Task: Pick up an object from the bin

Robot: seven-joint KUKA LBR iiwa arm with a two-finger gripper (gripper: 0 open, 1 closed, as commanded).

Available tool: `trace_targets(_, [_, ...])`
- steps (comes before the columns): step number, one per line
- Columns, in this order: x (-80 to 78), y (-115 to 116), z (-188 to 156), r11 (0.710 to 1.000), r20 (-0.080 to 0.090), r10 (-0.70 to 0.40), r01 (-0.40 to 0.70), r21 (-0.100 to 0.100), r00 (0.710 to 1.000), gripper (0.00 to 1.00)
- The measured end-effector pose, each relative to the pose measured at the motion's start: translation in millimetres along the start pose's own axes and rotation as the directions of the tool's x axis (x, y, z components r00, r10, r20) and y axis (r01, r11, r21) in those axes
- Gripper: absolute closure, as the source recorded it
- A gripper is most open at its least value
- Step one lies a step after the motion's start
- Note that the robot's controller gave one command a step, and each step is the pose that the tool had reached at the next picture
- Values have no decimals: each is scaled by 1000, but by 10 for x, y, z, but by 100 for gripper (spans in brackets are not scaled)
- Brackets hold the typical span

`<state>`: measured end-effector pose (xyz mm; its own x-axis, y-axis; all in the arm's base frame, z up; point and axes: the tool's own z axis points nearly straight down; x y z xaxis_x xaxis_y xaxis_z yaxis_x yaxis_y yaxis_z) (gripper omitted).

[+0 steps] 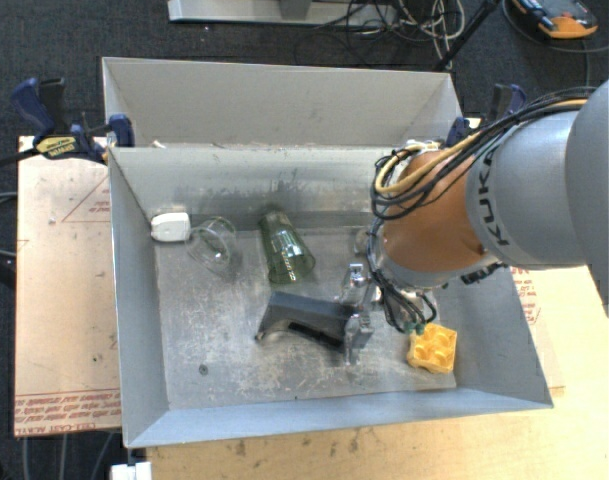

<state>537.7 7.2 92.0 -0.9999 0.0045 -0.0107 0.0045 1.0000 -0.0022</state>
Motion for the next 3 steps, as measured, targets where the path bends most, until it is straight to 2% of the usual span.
trace_targets(1, [0, 0, 0, 1000, 0, 0, 0, 0, 1000, 100])
trace_targets(2, [5, -156, -1077, 1000, -13, 6, -6, -2, 1000, 100])
trace_targets(3, [5, -155, -1077, 1000, -13, 6, -6, -2, 1000, 100])
